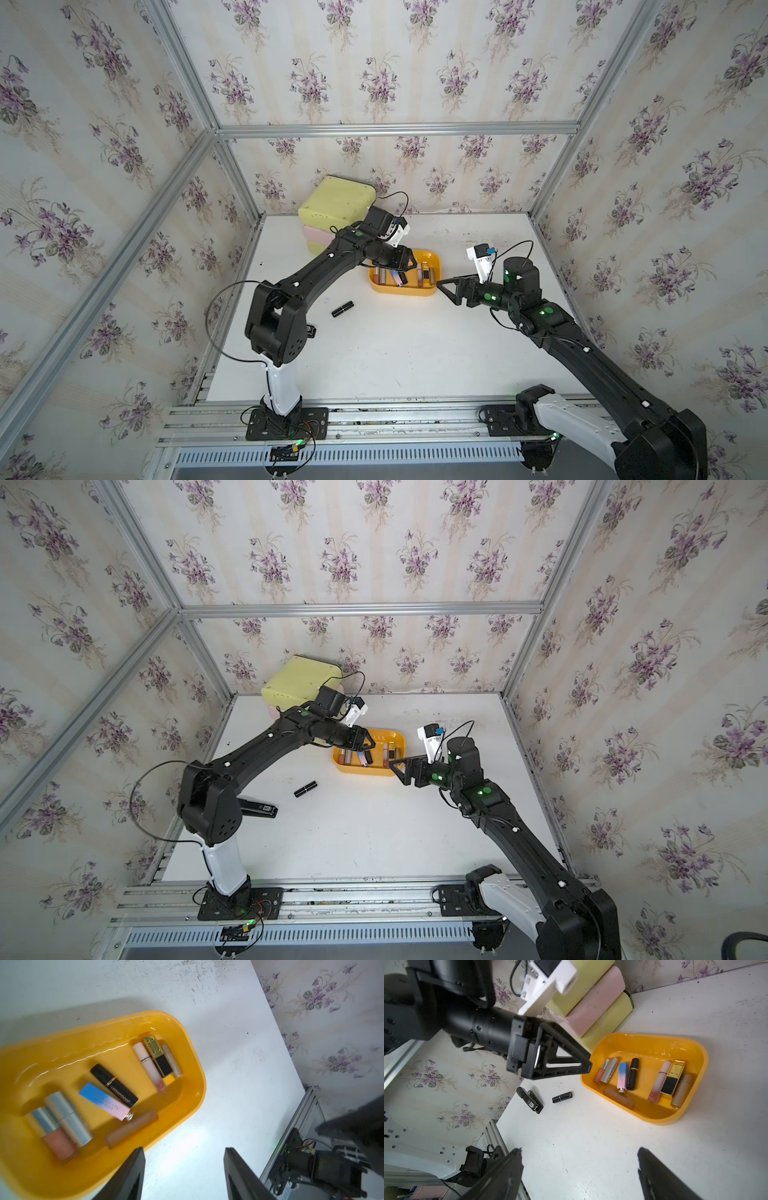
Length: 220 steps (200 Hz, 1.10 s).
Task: Put the lipstick into the storage box
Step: Place the lipstick in the storage box, then pick up the lipstick at the center of the board.
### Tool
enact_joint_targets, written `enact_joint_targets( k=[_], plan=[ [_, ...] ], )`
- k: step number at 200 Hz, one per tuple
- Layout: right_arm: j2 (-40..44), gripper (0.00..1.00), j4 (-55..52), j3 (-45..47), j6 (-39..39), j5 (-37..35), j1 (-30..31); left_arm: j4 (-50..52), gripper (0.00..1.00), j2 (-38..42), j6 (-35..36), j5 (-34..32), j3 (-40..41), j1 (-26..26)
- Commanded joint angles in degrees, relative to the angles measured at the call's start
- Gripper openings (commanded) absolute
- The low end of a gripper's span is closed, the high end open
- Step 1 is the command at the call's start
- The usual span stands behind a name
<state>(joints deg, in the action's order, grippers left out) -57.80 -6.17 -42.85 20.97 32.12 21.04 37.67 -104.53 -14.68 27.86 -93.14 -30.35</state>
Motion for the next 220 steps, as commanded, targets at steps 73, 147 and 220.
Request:
enact_joint_targets(
  k=[73,147,220],
  plan=[
    [-0.3,1.00,4.7,-3.4,6.2,4.9,0.1,21.5,0.72,22.7,14.9,-15.7,19.9,0.5],
    [-2.3,0.94,5.6,-3.4,6.7,9.6,0.1,20.1,0.77,18.0,20.3,-23.8,27.0,4.2],
    [-2.7,0.91,5.5,-3.0,6.1,9.8,0.2,16.3,0.68,8.8,21.2,-21.6,24.9,10.2]
  ],
)
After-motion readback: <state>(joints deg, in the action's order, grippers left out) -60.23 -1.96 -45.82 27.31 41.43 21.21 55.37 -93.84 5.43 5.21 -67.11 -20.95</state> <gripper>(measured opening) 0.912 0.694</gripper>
